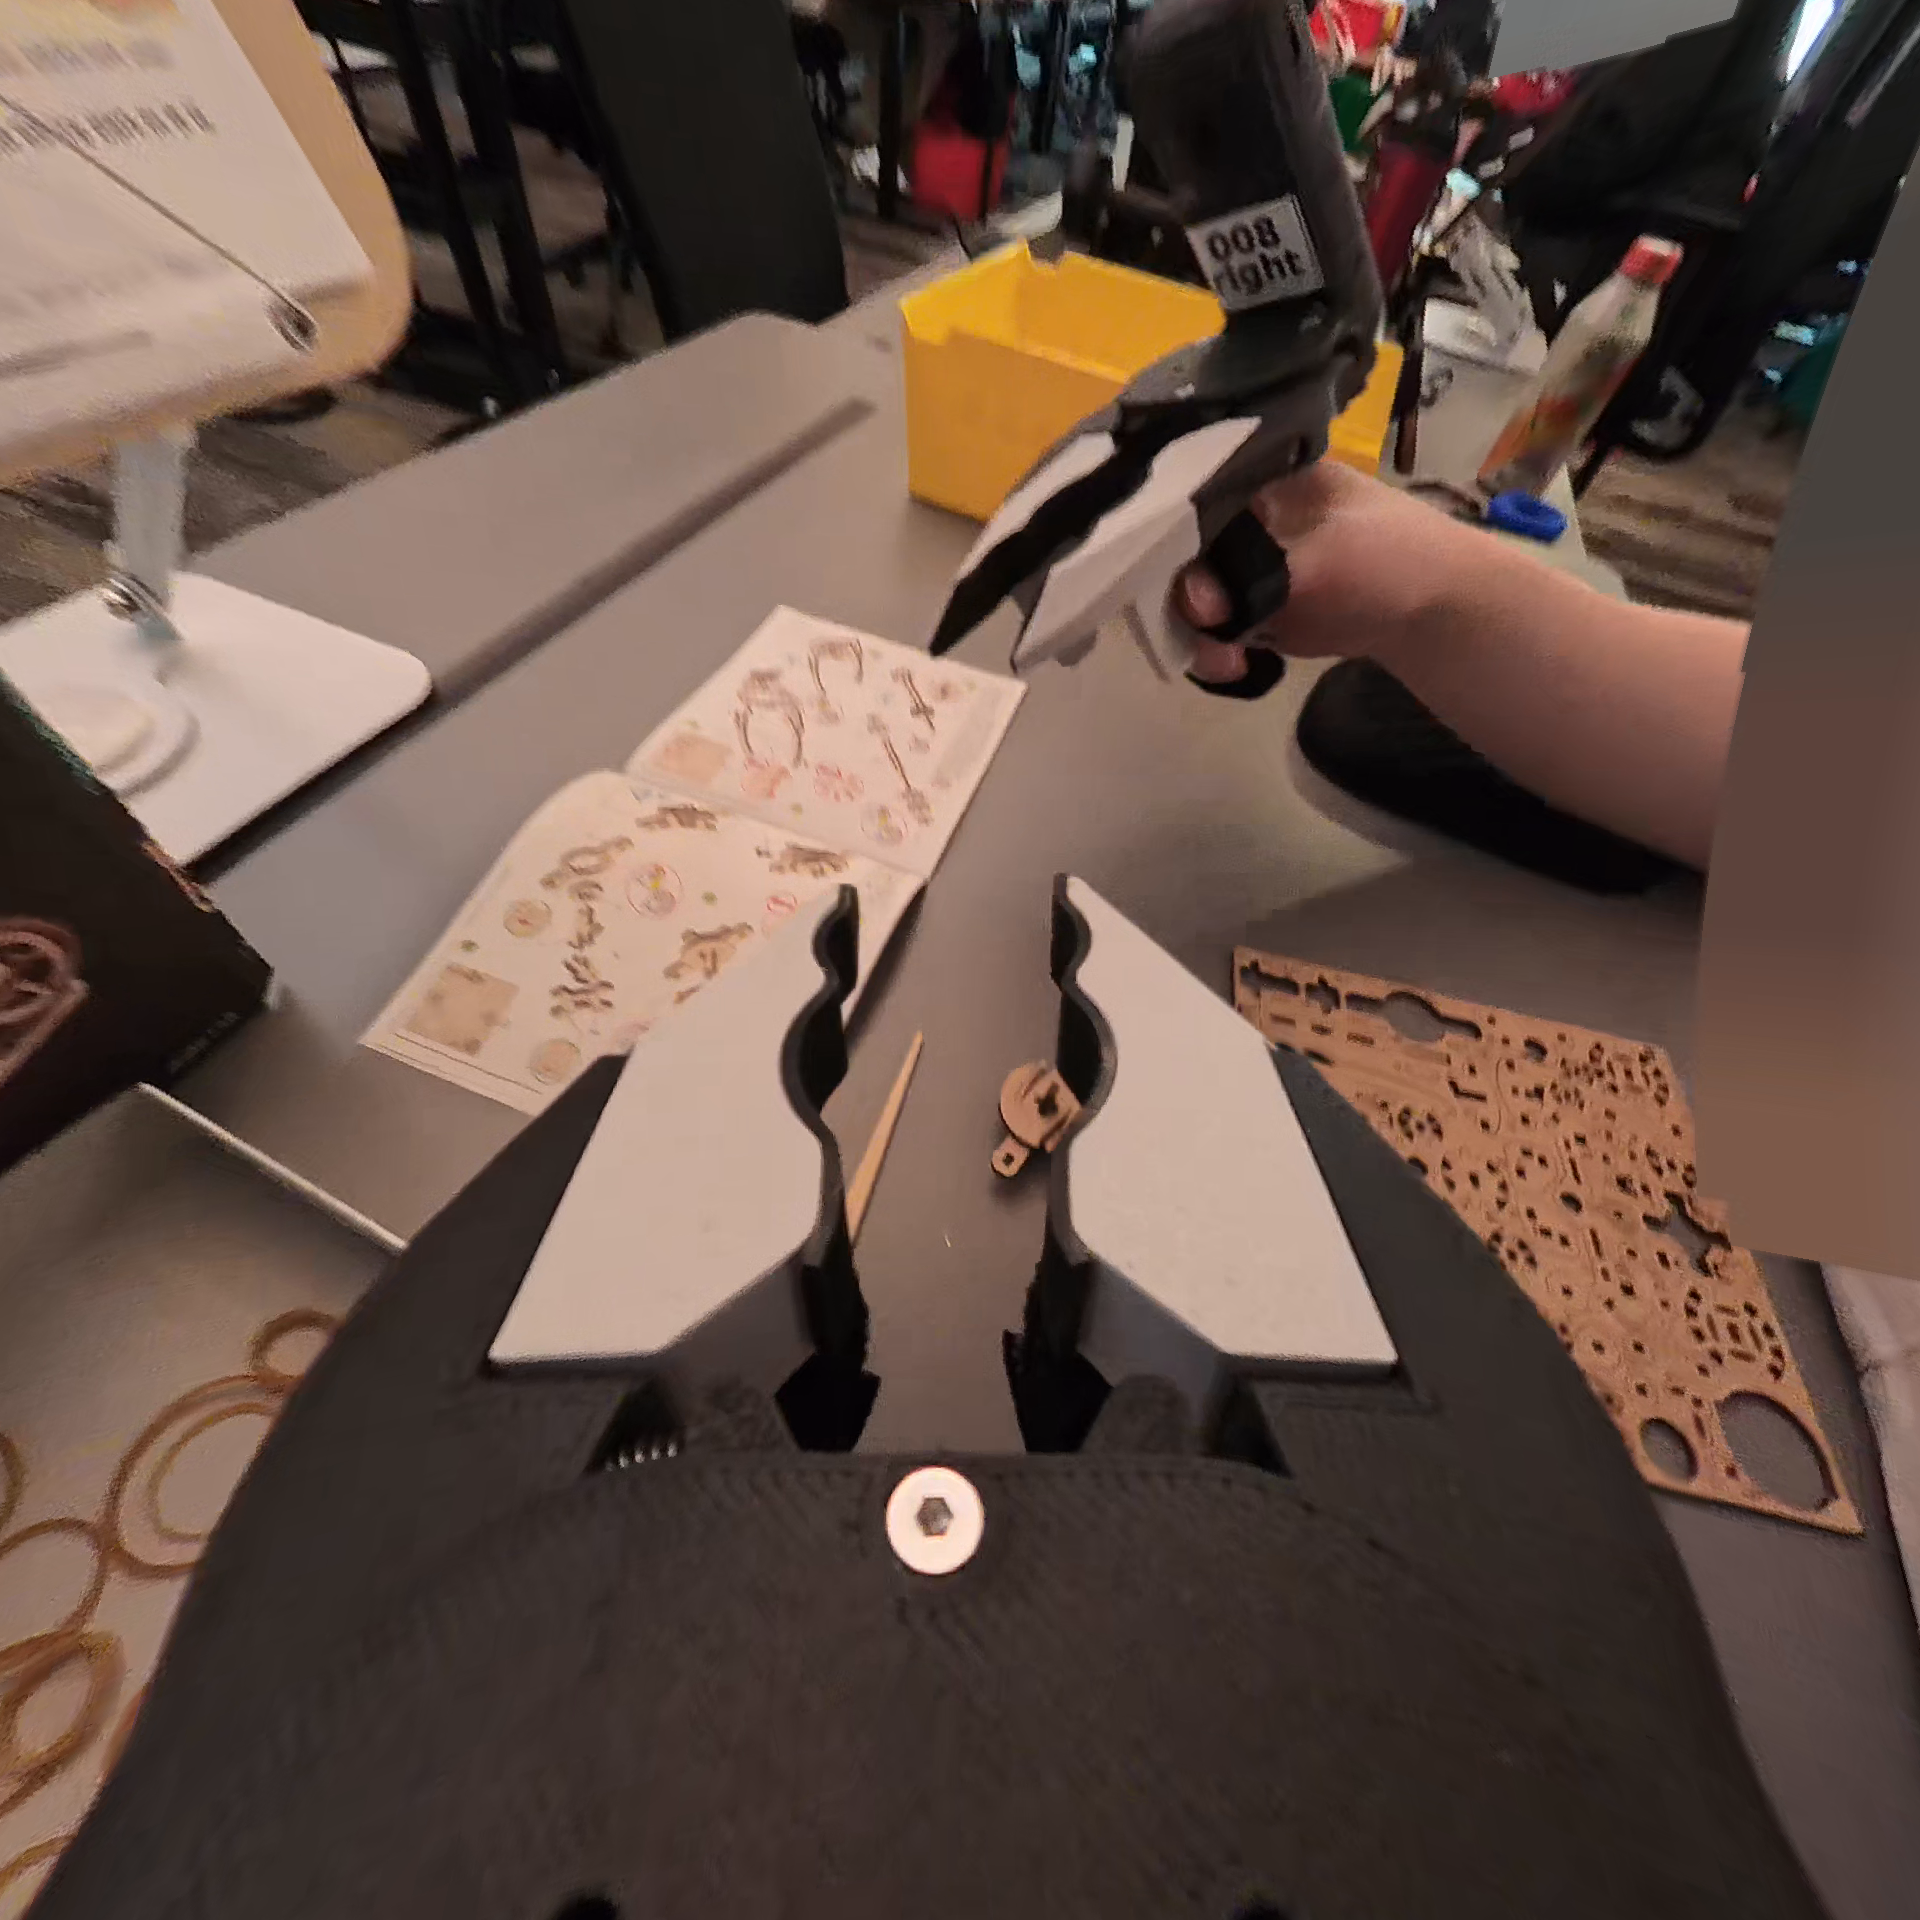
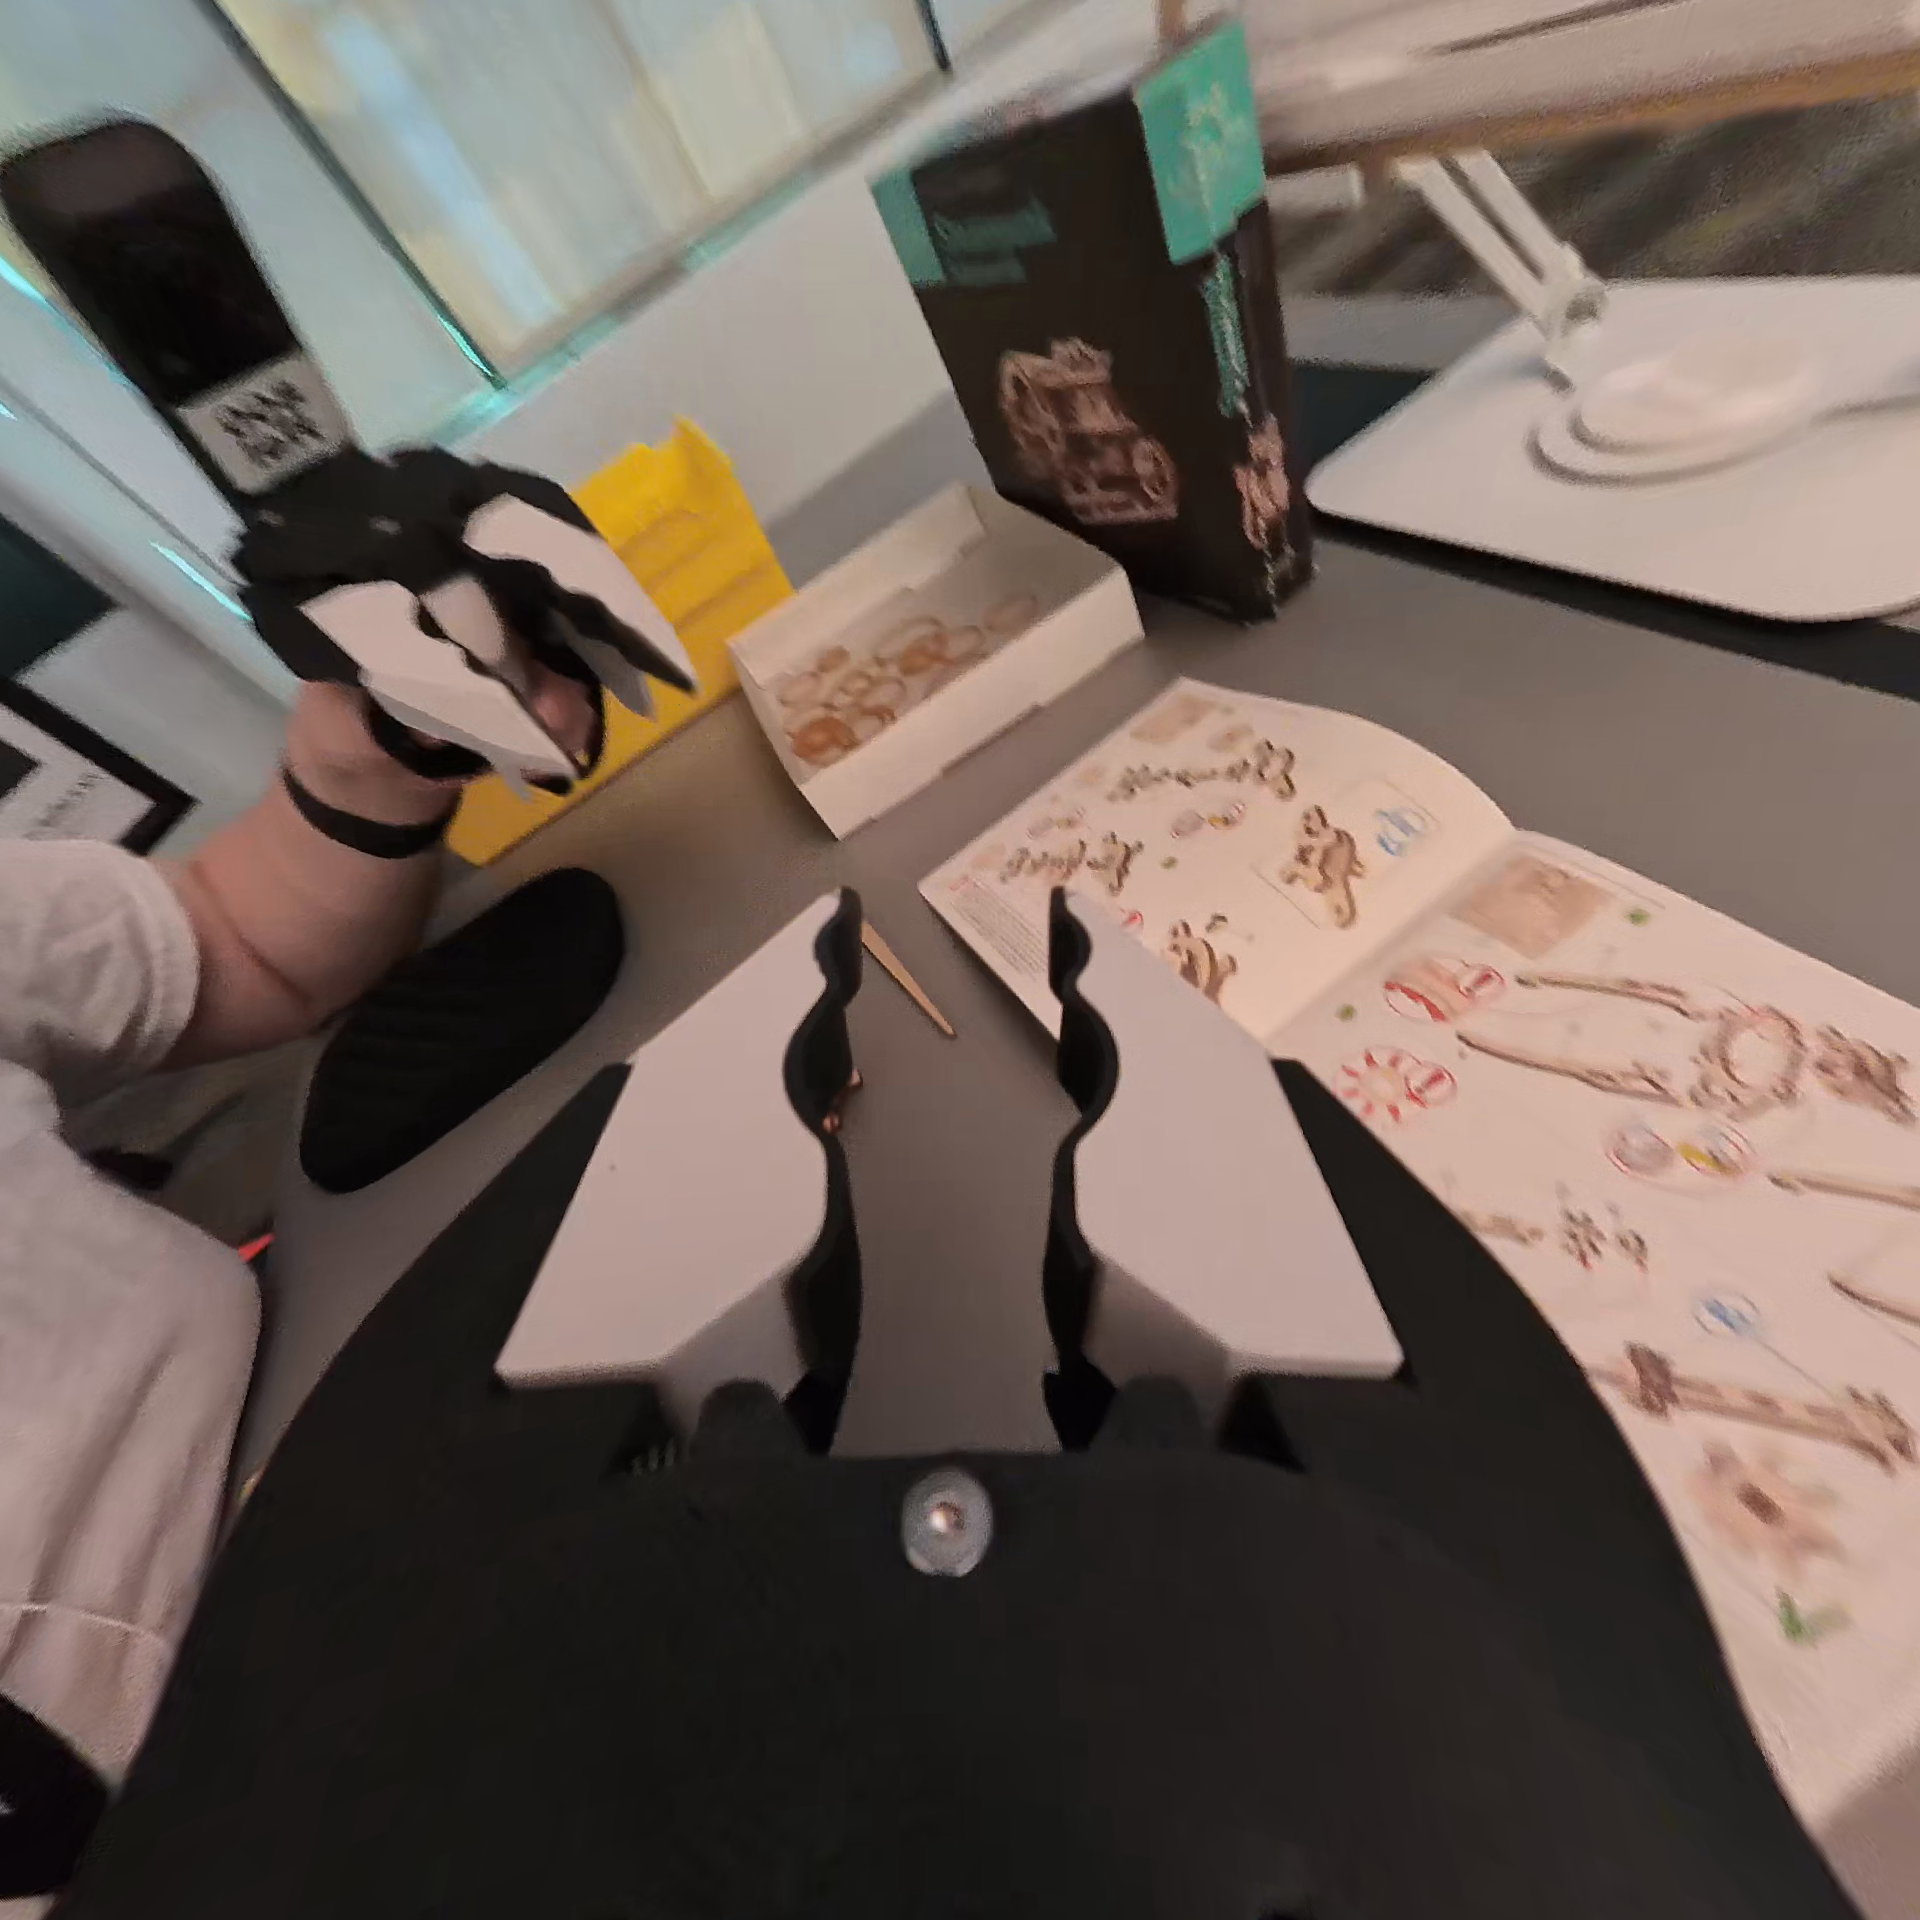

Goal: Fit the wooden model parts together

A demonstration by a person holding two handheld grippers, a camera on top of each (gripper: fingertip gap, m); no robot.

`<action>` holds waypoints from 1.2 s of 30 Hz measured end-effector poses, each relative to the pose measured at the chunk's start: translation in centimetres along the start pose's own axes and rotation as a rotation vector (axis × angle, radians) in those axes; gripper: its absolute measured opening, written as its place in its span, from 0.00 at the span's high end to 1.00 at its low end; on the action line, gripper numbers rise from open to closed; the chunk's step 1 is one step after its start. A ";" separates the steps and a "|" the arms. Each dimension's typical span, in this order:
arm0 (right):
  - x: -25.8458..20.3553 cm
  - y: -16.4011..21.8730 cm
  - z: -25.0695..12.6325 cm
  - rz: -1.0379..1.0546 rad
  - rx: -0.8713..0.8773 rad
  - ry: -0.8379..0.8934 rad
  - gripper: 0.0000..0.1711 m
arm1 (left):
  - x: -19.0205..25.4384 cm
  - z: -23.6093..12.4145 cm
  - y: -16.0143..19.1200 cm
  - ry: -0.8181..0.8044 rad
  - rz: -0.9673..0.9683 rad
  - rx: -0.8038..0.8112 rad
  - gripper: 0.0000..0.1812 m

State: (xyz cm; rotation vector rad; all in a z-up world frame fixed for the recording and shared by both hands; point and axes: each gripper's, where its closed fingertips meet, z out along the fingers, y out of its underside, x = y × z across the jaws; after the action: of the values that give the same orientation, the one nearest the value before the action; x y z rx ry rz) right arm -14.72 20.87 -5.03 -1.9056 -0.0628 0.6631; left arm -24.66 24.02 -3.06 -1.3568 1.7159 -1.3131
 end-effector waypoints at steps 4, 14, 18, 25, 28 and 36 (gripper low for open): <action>-0.6 0.0 -1.0 0.004 -0.230 0.185 0.82 | -0.1 -1.7 -3.7 -0.051 0.025 0.081 0.79; -3.4 3.0 -3.7 -0.074 -0.873 0.440 0.87 | 0.0 -5.2 -12.0 -0.229 0.086 0.148 0.81; -2.2 4.5 -4.8 -0.059 -0.952 0.511 0.88 | 0.4 -5.3 -14.6 -0.224 0.039 0.176 0.79; 1.1 5.8 -7.1 -0.086 -1.056 0.623 0.92 | 0.3 -2.2 -13.6 -0.213 -0.025 0.120 0.78; 1.9 6.3 -6.9 -0.125 -1.112 0.627 0.93 | -0.3 -0.8 -12.4 -0.215 -0.014 0.083 0.78; 2.4 8.0 -6.2 -0.149 -1.225 0.611 0.98 | -2.3 0.0 -11.5 -0.243 -0.022 0.077 0.78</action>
State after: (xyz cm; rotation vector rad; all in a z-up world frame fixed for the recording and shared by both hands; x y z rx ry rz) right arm -11.77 13.01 -11.26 -3.1526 -0.2606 -0.1972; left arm -19.67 26.16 7.34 -1.4300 1.4771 -1.1604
